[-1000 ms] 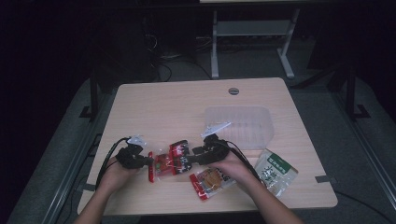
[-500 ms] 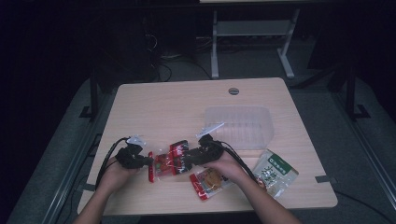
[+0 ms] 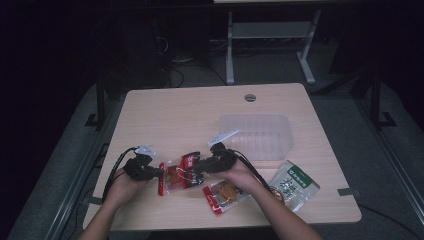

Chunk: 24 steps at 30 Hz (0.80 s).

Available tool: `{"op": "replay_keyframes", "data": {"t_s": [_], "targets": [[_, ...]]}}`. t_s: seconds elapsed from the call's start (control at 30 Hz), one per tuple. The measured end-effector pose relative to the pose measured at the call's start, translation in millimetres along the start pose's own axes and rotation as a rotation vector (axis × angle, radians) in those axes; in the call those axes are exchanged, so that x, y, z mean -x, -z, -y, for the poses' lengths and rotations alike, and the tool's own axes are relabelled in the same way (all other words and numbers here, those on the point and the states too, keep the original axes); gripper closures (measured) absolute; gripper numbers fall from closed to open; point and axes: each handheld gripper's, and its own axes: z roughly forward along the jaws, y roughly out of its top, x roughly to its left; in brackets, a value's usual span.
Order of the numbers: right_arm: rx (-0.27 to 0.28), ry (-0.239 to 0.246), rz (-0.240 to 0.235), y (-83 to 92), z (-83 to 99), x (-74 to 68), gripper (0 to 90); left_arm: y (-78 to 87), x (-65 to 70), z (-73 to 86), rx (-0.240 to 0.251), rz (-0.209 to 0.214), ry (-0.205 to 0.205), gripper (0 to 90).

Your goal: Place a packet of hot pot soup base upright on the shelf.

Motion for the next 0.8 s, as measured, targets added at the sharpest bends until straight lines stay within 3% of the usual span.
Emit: {"op": "replay_keyframes", "data": {"t_s": [0.33, 0.53, 0.8], "targets": [[-0.031, 0.086, -0.053, -7.4, -3.7, -11.1, 88.6, 0.1, -1.2, 0.4, 0.003, 0.003, -0.004, 89.9], [0.014, 0.100, -0.128, -6.7, -5.9, -15.4, 90.0, -1.4, 5.4, -2.3, -0.006, -0.009, -0.032, 89.9], [0.100, 0.068, -0.234, 4.8, -10.0, -22.3, 90.0, -0.7, 16.1, -9.3, 0.046, 0.035, -0.061, 89.9]]}}
